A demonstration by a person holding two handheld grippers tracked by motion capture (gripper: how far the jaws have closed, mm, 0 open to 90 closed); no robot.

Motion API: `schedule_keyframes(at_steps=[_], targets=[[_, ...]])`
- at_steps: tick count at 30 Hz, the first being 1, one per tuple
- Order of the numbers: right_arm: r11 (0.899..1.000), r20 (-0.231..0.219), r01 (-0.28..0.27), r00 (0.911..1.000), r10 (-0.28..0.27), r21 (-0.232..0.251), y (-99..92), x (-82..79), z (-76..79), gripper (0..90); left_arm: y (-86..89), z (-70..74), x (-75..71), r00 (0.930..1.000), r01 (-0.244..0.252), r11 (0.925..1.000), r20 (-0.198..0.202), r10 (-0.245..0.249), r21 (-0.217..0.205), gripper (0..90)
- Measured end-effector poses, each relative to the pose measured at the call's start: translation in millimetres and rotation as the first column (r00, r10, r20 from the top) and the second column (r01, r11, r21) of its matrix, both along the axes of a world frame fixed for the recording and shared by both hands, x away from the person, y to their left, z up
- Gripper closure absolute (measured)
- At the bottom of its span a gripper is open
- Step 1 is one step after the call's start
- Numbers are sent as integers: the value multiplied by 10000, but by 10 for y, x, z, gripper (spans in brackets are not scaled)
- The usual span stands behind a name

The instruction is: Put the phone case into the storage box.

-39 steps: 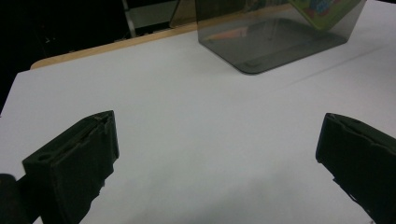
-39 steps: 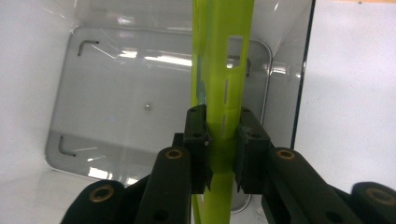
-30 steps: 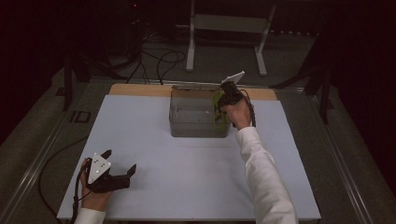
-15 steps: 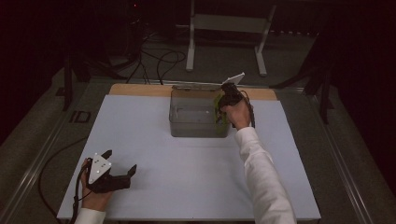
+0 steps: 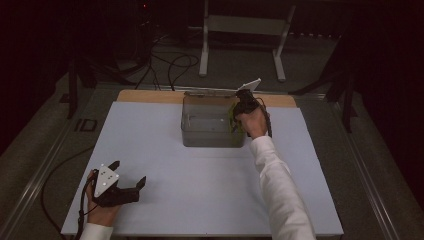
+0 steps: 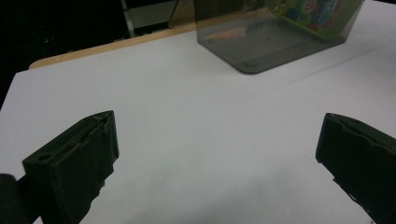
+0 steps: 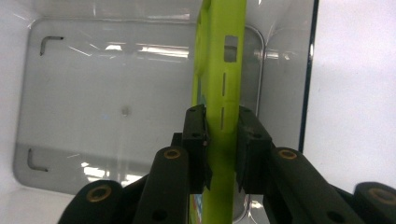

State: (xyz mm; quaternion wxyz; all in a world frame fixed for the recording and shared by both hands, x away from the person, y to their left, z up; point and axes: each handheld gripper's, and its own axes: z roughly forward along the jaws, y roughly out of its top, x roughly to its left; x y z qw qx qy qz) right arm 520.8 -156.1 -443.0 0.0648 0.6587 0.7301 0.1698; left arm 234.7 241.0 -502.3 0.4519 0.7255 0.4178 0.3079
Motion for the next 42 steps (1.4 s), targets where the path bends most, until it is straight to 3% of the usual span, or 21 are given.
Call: schedule_keyframes(at_steps=[17, 25, 35, 42], targets=[[9990, 241, 130, 9996, -119, -429, 62, 11, -41, 756, -5, 1, -3, 10000, 2, 10000, 2, -2, 5, 0], [9963, 585, -78, 9982, 128, -861, 83, -21, 5, 700, -7, 1, -6, 10000, 38, 10000, -7, -38, 22, 0], [9910, 947, -280, 9947, 406, -1308, 96, -77, 83, 703, -10, -1, -4, 10000, 58, 10000, -9, -58, 13, 0], [9932, 1426, -656, 9866, 789, -957, 62, -134, 165, 633, -15, -1, -4, 10000, 61, 10000, 5, -61, 17, 0]])
